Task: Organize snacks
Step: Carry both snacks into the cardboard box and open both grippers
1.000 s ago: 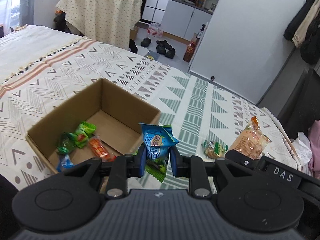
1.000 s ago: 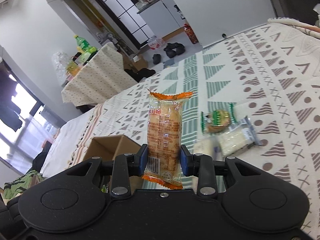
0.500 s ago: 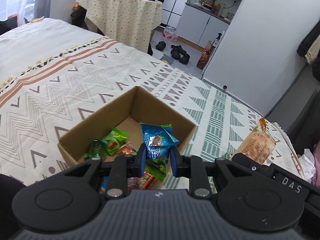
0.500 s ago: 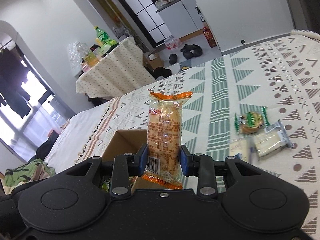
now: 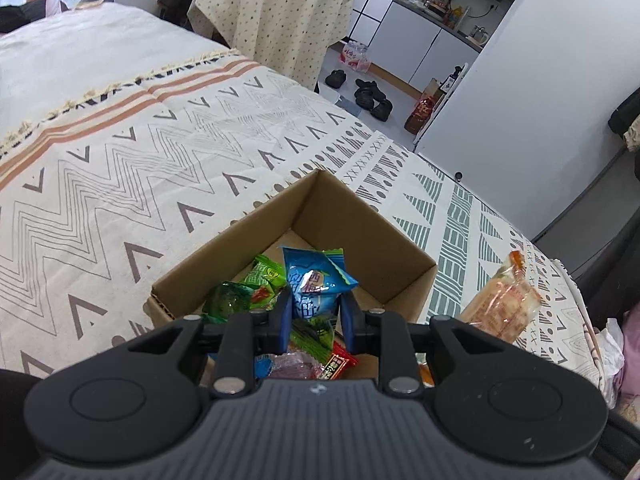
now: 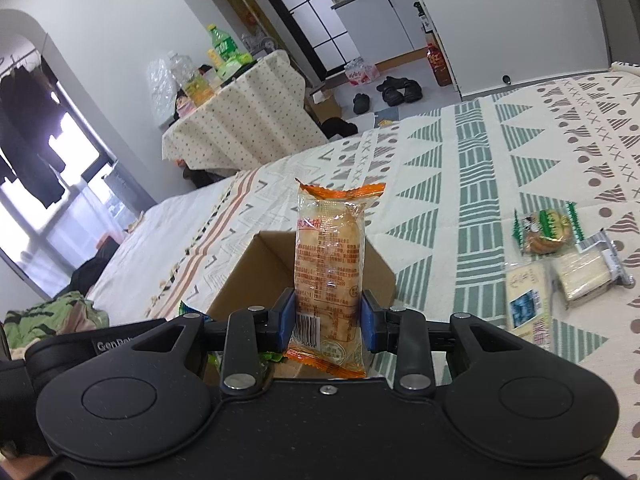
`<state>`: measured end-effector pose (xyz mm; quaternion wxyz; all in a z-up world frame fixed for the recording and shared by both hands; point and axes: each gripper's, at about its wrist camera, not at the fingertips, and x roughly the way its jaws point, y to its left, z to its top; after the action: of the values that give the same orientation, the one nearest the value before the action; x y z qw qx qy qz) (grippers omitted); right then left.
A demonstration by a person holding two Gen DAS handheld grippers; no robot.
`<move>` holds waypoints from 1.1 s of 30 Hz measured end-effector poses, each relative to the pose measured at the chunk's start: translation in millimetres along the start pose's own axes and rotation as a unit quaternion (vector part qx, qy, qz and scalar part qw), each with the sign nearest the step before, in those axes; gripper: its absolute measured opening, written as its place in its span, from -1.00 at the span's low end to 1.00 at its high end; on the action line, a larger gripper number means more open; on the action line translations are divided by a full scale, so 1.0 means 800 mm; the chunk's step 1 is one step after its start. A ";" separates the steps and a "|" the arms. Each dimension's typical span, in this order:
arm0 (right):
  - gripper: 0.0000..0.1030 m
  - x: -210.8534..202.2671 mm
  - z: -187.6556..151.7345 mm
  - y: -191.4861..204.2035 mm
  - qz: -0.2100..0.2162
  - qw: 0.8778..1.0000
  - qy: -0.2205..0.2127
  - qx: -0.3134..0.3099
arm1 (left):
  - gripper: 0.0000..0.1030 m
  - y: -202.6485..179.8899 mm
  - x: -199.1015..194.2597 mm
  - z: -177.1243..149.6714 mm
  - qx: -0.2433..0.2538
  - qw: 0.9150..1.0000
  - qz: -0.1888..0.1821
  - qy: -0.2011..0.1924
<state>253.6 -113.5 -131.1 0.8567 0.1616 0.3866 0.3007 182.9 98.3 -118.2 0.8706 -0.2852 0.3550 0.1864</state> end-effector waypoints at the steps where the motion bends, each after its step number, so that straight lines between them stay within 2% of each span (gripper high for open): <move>1: -0.36 0.003 -0.002 0.003 -0.001 1.000 0.002 -0.002 | -0.53 0.002 0.002 0.001 -0.003 1.000 -0.006 0.003; 4: -0.36 0.013 -0.004 0.008 -0.004 1.000 0.012 -0.008 | -0.52 0.011 0.007 0.007 -0.014 1.000 -0.020 0.007; 11: -0.36 0.037 -0.001 0.022 -0.006 1.000 0.026 -0.017 | -0.44 0.023 0.014 0.023 -0.020 0.999 -0.025 0.021; 14: -0.36 0.046 0.002 0.030 -0.001 0.999 0.028 -0.017 | -0.29 0.029 0.013 0.026 -0.023 0.999 -0.020 0.022; 16: -0.35 0.050 0.002 0.035 0.006 0.999 0.028 -0.021 | -0.09 0.031 0.013 0.027 -0.023 0.999 -0.013 0.024; 19: -0.19 0.051 0.000 0.046 0.013 0.998 0.028 -0.052 | 0.09 0.030 0.013 0.028 -0.016 0.999 -0.001 0.029; 20: -0.01 0.049 -0.001 0.047 0.005 0.998 0.025 -0.056 | 0.11 0.030 0.012 0.027 -0.014 0.999 0.001 0.030; 21: 0.04 0.047 0.000 0.046 -0.002 0.998 0.022 -0.055 | 0.18 0.030 0.010 0.027 -0.012 0.999 0.003 0.031; 25: 0.06 0.039 0.004 0.037 -0.016 0.999 0.027 -0.040 | 0.58 0.023 0.002 0.022 -0.001 1.000 0.019 0.024; 27: 0.16 0.034 0.004 0.034 -0.020 0.999 0.028 -0.035 | 0.66 0.019 -0.004 0.019 0.005 1.000 0.023 0.017; 33: 0.35 0.015 0.004 0.026 -0.021 0.999 0.023 -0.021 | 0.72 0.005 -0.015 0.011 0.019 0.999 0.029 0.019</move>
<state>254.5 -89.6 -125.0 0.8569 0.1288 0.4033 0.2941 177.7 105.4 -105.7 0.8634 -0.2612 0.3829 0.1994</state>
